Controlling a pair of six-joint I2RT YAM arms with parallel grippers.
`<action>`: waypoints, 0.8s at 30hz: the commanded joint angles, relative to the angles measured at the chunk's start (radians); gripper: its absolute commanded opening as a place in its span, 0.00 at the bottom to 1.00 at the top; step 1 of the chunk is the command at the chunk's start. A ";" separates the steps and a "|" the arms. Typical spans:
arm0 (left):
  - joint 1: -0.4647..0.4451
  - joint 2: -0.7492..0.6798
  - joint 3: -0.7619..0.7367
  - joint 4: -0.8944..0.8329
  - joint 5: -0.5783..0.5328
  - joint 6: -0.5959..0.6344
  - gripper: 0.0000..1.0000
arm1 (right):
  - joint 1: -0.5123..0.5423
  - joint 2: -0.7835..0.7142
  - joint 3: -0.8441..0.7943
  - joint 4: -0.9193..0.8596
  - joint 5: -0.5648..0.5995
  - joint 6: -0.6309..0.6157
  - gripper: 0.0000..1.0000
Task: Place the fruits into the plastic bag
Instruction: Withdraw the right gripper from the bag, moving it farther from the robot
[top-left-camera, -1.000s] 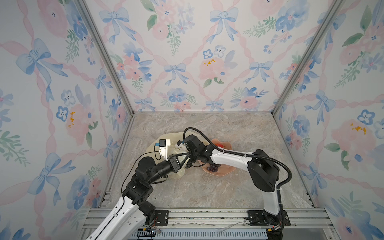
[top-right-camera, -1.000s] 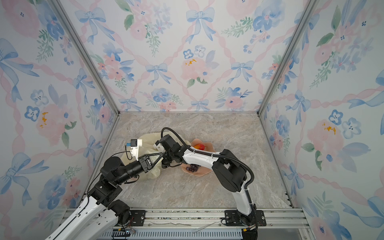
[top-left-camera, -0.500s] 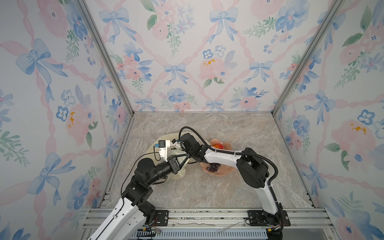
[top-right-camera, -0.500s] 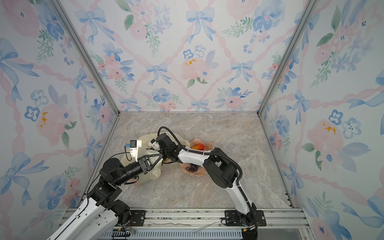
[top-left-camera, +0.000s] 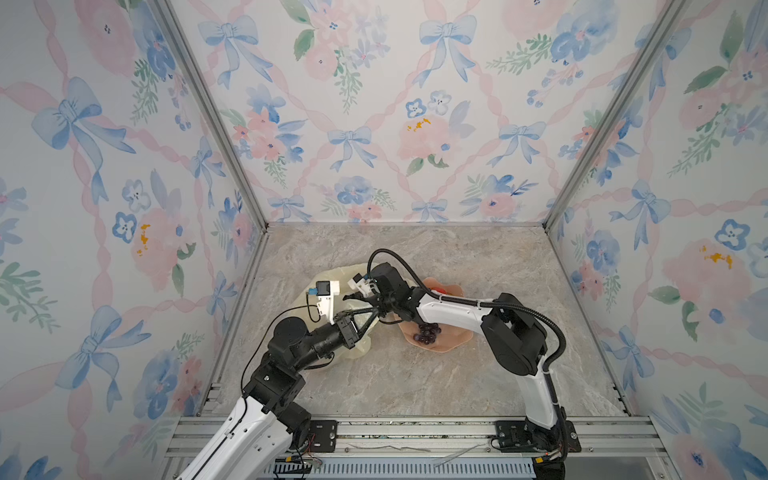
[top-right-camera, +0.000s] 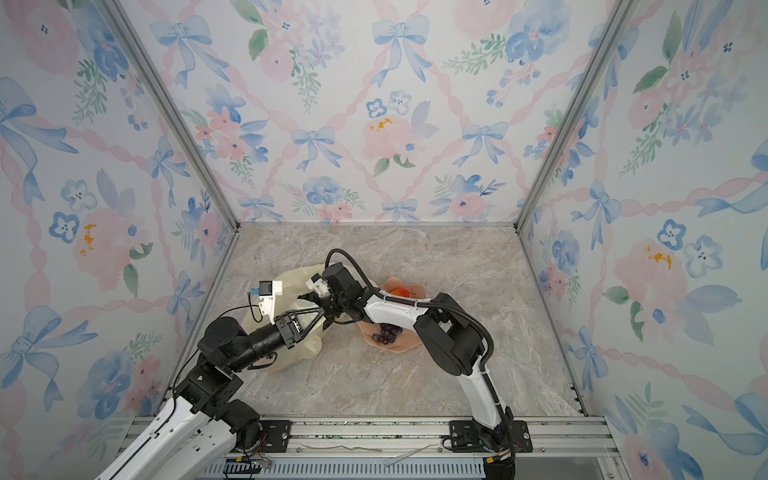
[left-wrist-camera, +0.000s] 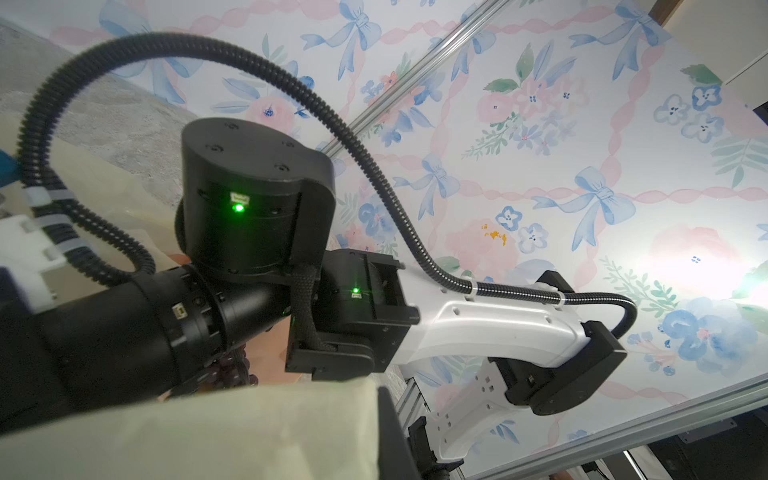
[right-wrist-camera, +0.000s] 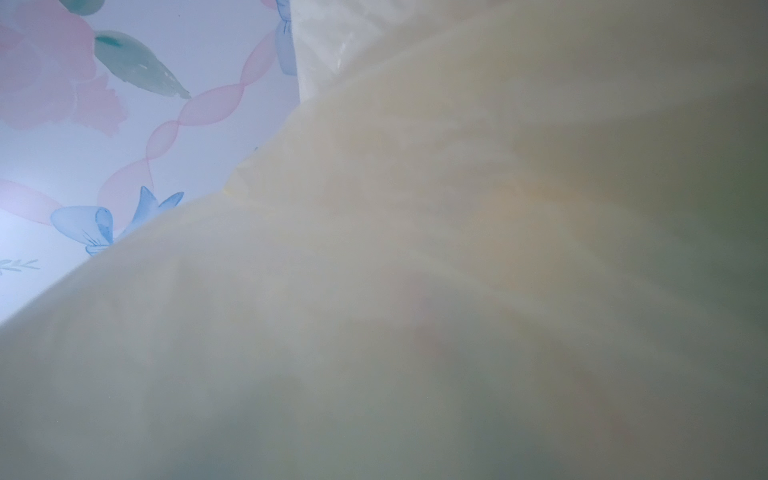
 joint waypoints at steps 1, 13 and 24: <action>0.009 -0.021 -0.002 -0.010 -0.010 0.017 0.00 | -0.060 -0.085 0.052 -0.263 0.147 -0.208 0.76; 0.012 -0.028 0.009 -0.035 -0.021 0.021 0.00 | -0.201 -0.058 0.292 -0.475 0.415 -0.445 0.77; 0.014 0.015 0.022 -0.016 -0.034 0.025 0.00 | -0.265 -0.028 0.422 -0.483 0.379 -0.449 0.77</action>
